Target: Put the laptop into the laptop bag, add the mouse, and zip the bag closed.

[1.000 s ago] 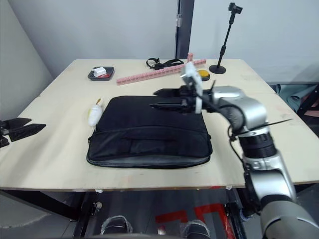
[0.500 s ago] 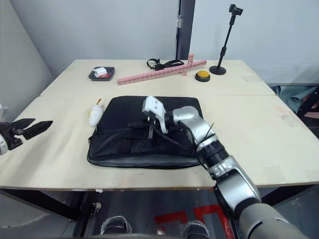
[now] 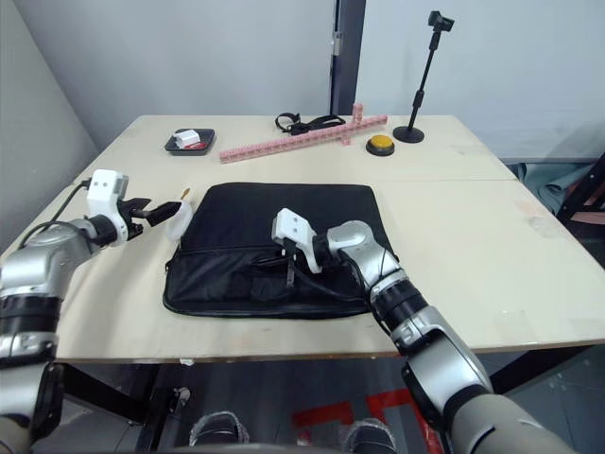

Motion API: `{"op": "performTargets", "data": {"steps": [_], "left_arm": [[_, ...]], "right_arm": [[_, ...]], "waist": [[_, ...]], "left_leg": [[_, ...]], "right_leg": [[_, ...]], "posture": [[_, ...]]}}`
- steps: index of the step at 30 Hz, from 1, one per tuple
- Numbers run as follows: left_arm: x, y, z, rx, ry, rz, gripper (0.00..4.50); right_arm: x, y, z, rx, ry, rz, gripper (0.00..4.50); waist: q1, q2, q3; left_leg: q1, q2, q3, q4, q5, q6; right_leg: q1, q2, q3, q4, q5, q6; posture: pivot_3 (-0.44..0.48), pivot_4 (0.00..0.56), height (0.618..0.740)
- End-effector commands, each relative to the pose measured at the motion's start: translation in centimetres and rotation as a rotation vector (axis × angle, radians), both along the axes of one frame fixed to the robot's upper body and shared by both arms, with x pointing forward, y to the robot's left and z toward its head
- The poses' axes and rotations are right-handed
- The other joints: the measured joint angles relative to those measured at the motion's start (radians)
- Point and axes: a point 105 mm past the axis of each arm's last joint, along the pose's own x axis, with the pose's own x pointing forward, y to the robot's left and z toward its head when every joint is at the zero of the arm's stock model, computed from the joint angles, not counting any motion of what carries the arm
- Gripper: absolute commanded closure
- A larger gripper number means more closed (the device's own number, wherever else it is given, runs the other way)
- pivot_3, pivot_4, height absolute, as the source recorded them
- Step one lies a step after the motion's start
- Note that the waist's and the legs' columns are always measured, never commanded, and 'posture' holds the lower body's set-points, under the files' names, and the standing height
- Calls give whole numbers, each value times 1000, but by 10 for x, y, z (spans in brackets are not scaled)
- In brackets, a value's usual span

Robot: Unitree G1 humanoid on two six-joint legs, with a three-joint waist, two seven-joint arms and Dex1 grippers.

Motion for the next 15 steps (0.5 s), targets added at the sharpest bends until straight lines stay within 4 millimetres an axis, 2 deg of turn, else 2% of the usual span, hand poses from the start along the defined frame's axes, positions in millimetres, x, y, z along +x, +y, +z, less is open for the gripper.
{"op": "performTargets", "data": {"steps": [1,6,10,15], "left_arm": [[10,-1,-2,49,-5,-11,0],[15,-4,-14,-13,52,-26,0],[12,-1,-20,-7,79,-19,1223],[4,8,-18,-7,66,-11,3024]], "right_arm": [[6,-9,-3,-12,12,-48,4486],[6,-9,-2,-6,17,-59,4486],[4,-11,-4,-14,22,-56,4500],[4,-12,-4,-14,26,-57,4500]], "waist": [[1,0,0],[1,0,0],[5,0,0],[6,0,0]], "left_leg": [[0,0,0,0,0,0],[0,0,0,0,0,0],[0,0,0,0,0,-1],[0,0,0,0,-1,-1]], "right_leg": [[0,0,0,0,0,0],[0,0,0,-1,0,0],[0,0,0,0,0,0],[0,0,0,-1,0,0]], "posture": [[0,150,740],[0,150,740],[0,150,740],[0,150,740]]}}
